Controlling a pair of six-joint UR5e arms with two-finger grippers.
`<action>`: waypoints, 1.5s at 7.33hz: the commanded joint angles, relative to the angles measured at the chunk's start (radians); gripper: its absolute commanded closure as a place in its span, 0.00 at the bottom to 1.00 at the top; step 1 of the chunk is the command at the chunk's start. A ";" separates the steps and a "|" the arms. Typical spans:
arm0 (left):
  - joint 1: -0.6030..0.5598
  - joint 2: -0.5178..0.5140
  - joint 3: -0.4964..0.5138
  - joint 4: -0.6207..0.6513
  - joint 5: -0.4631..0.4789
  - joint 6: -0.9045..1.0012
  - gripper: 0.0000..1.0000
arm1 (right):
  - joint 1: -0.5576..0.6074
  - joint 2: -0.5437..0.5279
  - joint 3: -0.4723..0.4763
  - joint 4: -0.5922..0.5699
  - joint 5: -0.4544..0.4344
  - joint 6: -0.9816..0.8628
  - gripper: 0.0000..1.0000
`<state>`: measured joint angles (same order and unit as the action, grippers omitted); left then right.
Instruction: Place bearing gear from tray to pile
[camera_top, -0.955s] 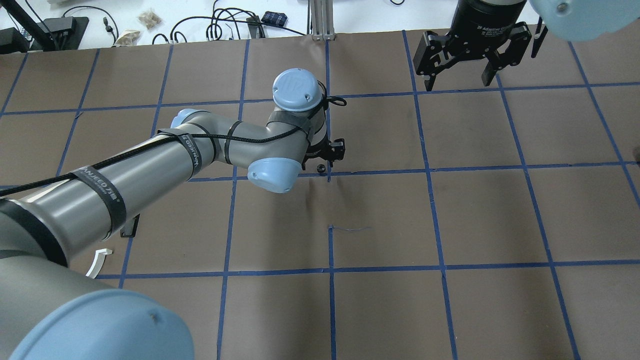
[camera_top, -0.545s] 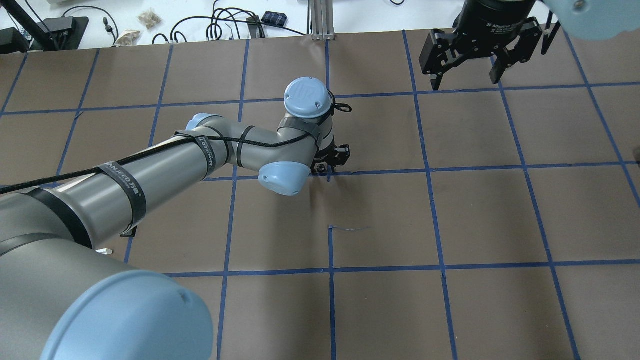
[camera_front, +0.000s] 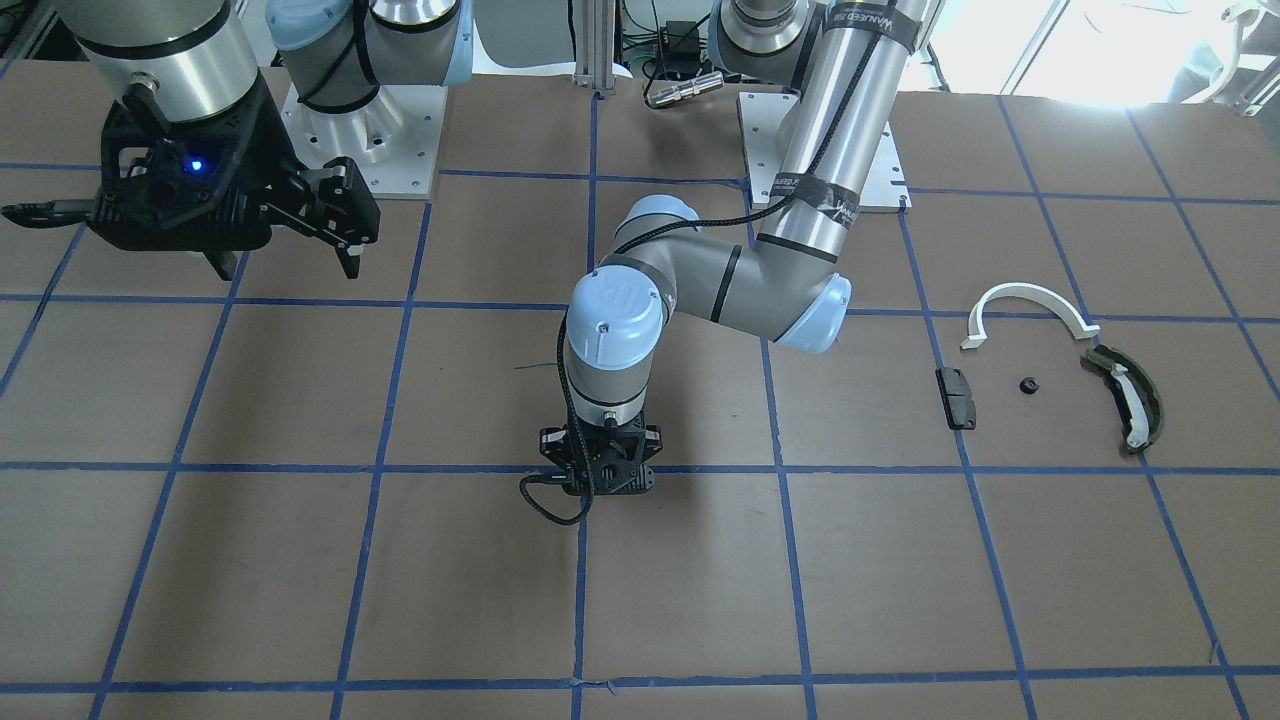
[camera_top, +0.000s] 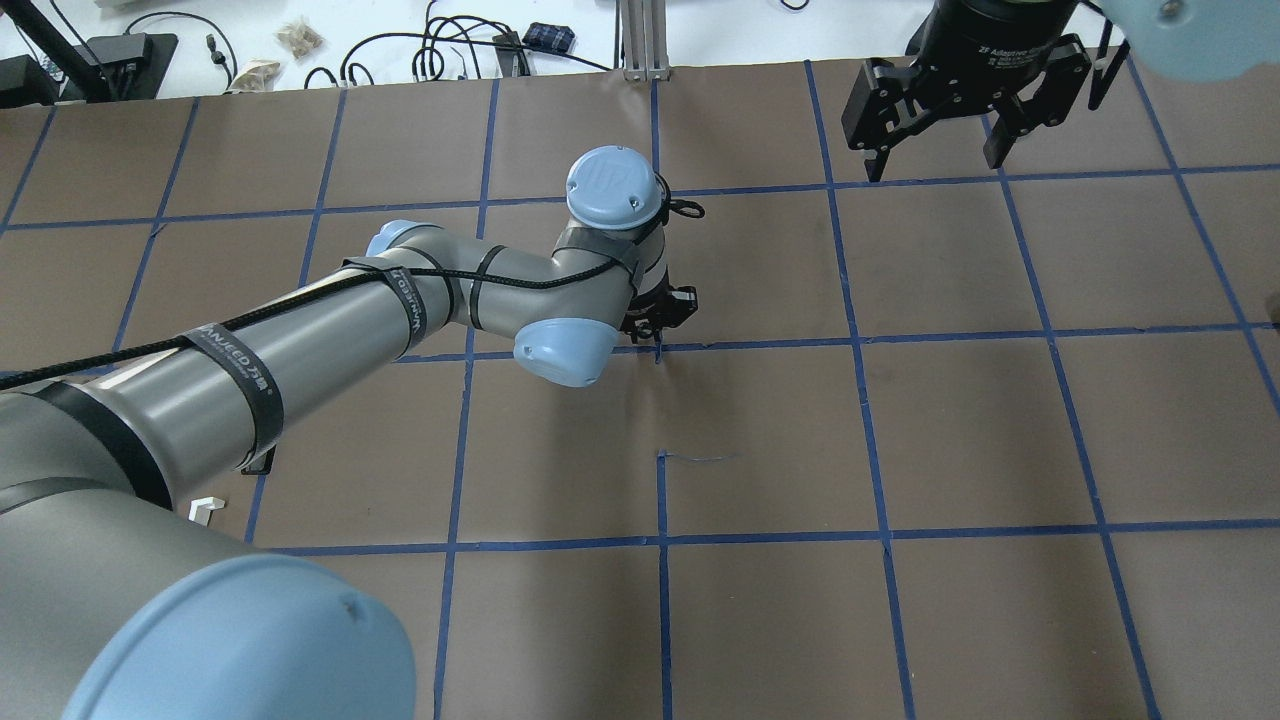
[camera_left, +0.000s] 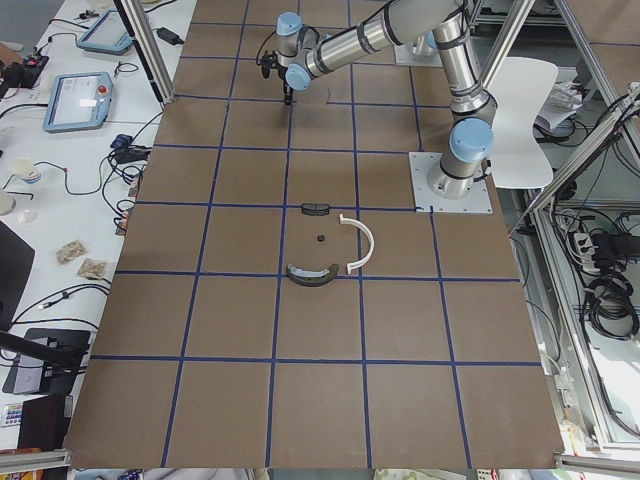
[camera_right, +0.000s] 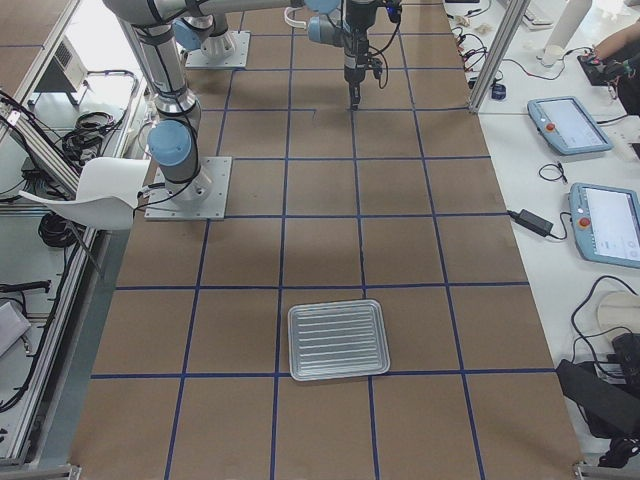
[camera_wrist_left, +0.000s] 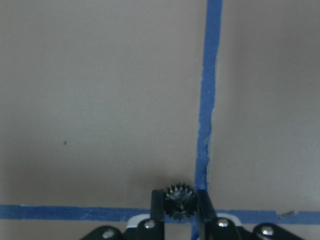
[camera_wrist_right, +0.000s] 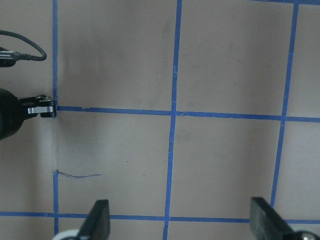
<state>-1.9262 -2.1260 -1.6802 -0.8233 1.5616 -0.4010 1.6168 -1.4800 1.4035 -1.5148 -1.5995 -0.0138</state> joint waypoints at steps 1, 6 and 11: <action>0.117 0.097 -0.018 -0.141 0.024 0.179 1.00 | 0.000 0.009 0.000 -0.016 0.009 -0.002 0.00; 0.719 0.305 -0.248 -0.149 0.091 0.949 1.00 | -0.002 0.007 0.000 -0.015 0.006 -0.002 0.00; 1.173 0.244 -0.280 -0.128 0.011 1.378 1.00 | 0.002 -0.003 0.008 -0.013 0.016 -0.002 0.00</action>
<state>-0.8024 -1.8570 -1.9544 -0.9516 1.5851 0.9361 1.6180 -1.4797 1.4062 -1.5284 -1.5843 -0.0153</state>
